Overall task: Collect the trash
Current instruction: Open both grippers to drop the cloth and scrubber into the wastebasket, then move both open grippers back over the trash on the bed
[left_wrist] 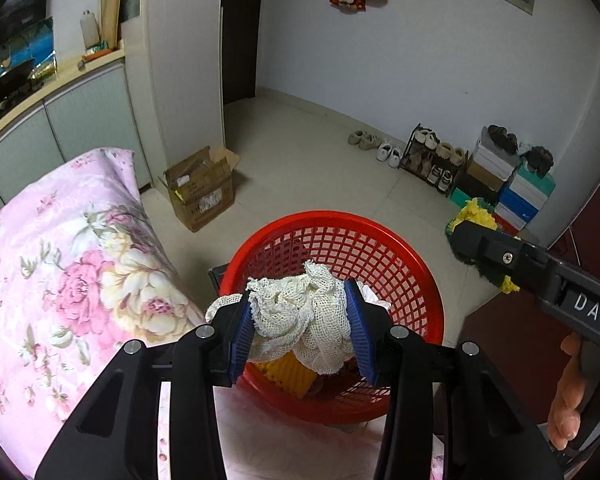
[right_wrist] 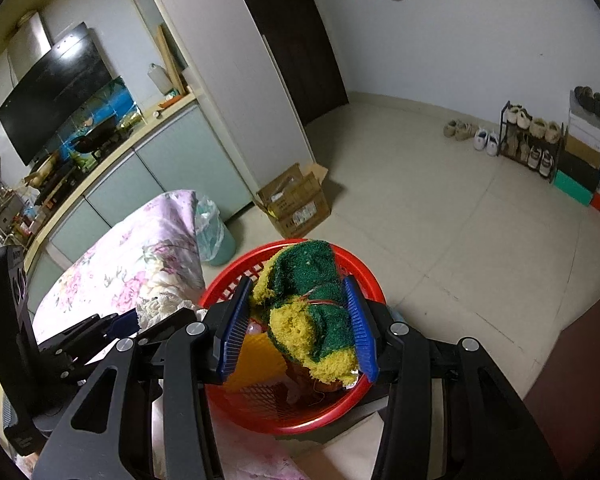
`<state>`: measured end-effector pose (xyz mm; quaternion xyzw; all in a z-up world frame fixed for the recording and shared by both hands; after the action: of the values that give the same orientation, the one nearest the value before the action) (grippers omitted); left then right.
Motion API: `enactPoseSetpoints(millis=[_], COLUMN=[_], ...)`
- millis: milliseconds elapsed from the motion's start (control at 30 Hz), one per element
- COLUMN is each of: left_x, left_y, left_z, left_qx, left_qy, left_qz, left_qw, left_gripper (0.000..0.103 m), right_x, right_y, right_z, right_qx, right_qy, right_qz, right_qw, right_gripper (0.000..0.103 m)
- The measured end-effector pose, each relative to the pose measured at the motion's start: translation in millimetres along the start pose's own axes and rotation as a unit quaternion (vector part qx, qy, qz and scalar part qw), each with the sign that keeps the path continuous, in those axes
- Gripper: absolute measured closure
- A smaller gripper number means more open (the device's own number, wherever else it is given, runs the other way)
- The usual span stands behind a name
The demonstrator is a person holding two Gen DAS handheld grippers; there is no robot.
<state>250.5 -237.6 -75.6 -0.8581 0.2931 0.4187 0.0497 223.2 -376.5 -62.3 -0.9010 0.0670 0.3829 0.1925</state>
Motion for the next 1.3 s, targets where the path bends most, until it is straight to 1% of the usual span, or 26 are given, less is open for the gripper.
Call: enactPoseSetpoints(millis=[433,667,700,733,767,800,867,933,1033,1133,1300], left_x=[26,28,28,29,29,29,28,26,23,18,3], left_y=[-8,-9,-9,-8,-7,-7,-6,-6,-8,-11,-19], left_z=[8,6,6,5,4,3,2,2,1,0,0], left_qx=[-0.011,-0.016,-0.015,-0.014,-0.013,-0.012,-0.011,-0.012,-0.017,-0.020,-0.032], left_qy=[-0.031,-0.031,-0.030,-0.028,-0.026,-0.025,-0.021,-0.016,-0.007,-0.001,0.013], left_qz=[-0.010,-0.014,-0.015,-0.014,-0.013,-0.014,-0.015,-0.017,-0.020,-0.024,-0.037], left_qw=[0.9994,0.9993,0.9993,0.9994,0.9995,0.9995,0.9996,0.9997,0.9996,0.9995,0.9987], left_gripper=[0.062,0.062,0.061,0.059,0.058,0.054,0.048,0.036,0.024,0.020,0.019], right_x=[33,47,48,49,50,51,51,49,44,36,20], right_y=[3,1,1,0,1,1,0,2,4,9,16], right_z=[-1,-4,-4,-5,-6,-7,-9,-10,-9,-8,-4], right_qx=[0.010,0.004,0.005,0.007,0.014,0.018,0.024,0.033,0.036,0.042,0.049], right_qy=[-0.042,-0.055,-0.056,-0.056,-0.056,-0.056,-0.056,-0.056,-0.053,-0.046,-0.032], right_qz=[-0.008,-0.005,-0.006,-0.008,-0.013,-0.016,-0.019,-0.026,-0.027,-0.026,-0.021], right_qw=[0.999,0.998,0.998,0.998,0.998,0.998,0.998,0.998,0.998,0.998,0.998], right_gripper=[0.058,0.057,0.055,0.050,0.048,0.045,0.041,0.037,0.035,0.035,0.035])
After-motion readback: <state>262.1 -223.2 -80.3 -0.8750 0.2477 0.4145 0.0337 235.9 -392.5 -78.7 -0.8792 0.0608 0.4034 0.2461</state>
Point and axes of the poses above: each gripper's, at about its wrist camera, not at the fingertips, and x roughly the way its jaws point, y to its right, z to its underside, the point moved 3 cm from there along x, roughly the way its jaws point, and after that the axes turned 4 degrees about z, right-handed, at the moved point
